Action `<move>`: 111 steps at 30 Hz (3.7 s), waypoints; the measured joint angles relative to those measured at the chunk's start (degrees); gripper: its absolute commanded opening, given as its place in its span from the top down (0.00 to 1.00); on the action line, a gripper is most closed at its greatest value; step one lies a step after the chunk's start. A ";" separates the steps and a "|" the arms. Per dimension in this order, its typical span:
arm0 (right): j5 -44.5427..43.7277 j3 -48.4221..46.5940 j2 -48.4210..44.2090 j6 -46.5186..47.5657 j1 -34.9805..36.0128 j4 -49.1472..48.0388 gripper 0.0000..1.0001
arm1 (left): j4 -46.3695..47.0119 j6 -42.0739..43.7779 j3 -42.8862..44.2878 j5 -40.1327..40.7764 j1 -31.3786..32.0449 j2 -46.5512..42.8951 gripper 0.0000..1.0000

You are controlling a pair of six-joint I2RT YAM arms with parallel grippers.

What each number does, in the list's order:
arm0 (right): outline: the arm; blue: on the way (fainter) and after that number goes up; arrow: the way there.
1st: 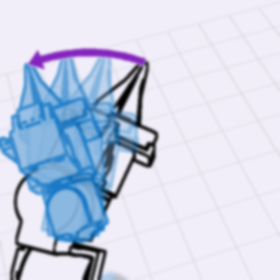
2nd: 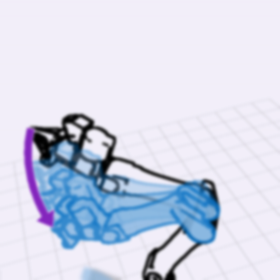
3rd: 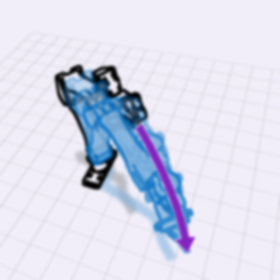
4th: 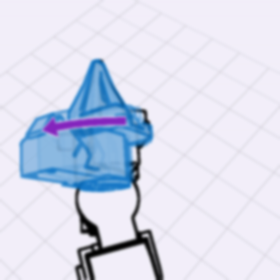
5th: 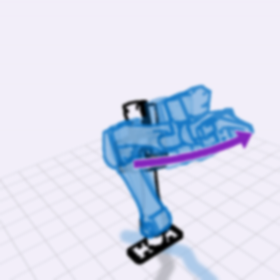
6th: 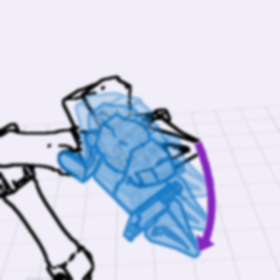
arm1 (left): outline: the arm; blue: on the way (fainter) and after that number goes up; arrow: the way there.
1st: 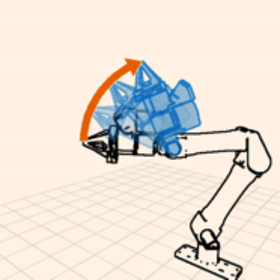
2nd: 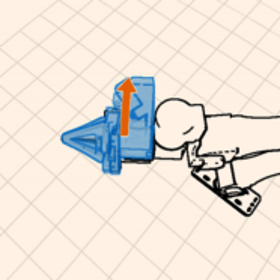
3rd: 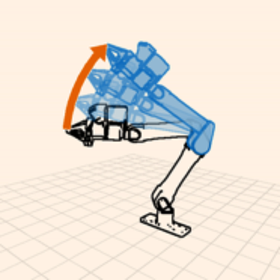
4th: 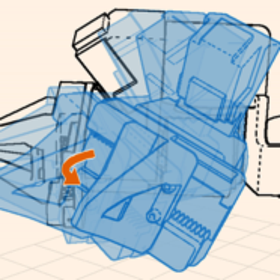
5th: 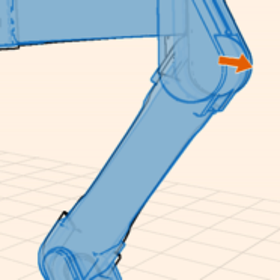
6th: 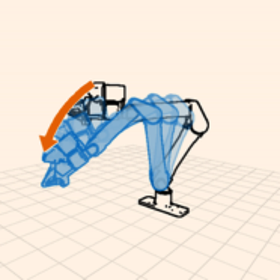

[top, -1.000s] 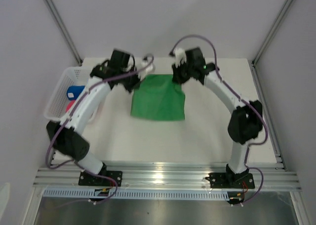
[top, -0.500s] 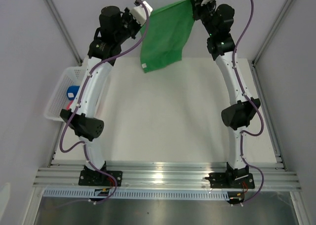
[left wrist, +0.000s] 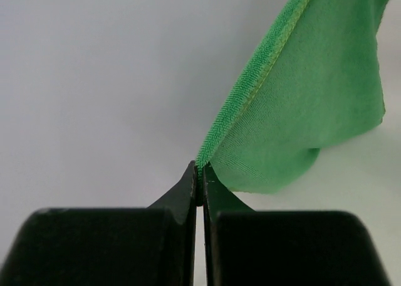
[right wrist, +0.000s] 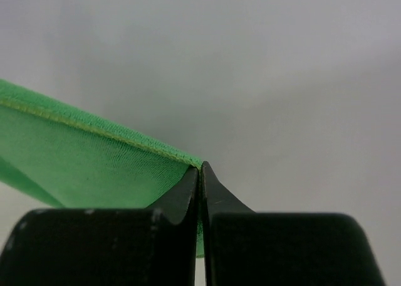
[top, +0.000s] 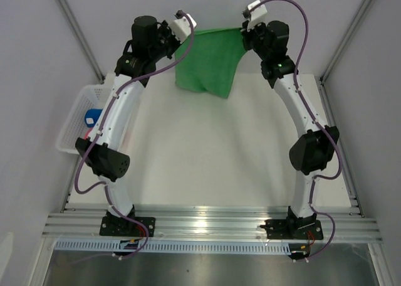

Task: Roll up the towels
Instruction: Flatten the towel, then fold the towel

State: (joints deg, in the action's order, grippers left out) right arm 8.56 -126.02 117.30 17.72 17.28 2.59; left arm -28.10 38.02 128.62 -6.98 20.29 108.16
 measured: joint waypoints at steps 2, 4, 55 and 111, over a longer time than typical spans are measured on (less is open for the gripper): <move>0.44 5.95 -4.33 1.36 0.57 1.11 1.00 | -1.70 -0.02 -2.21 -0.28 -0.07 -1.53 0.99; 1.38 13.92 -10.25 3.04 1.44 1.77 1.00 | -3.63 -0.02 -5.95 -0.98 -0.13 -4.37 0.99; 6.19 51.04 -17.22 -0.31 15.82 27.85 1.00 | -24.81 -7.41 -57.42 -14.12 -1.18 -20.04 1.00; -7.82 13.79 20.85 -4.42 7.15 13.99 0.71 | -14.93 -15.58 -11.61 11.45 -4.55 25.70 0.98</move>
State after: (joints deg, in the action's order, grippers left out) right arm 0.73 -112.22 138.15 13.30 24.43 16.58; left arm -43.03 22.44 117.01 4.47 15.75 133.86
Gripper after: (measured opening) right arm 0.286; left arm 0.018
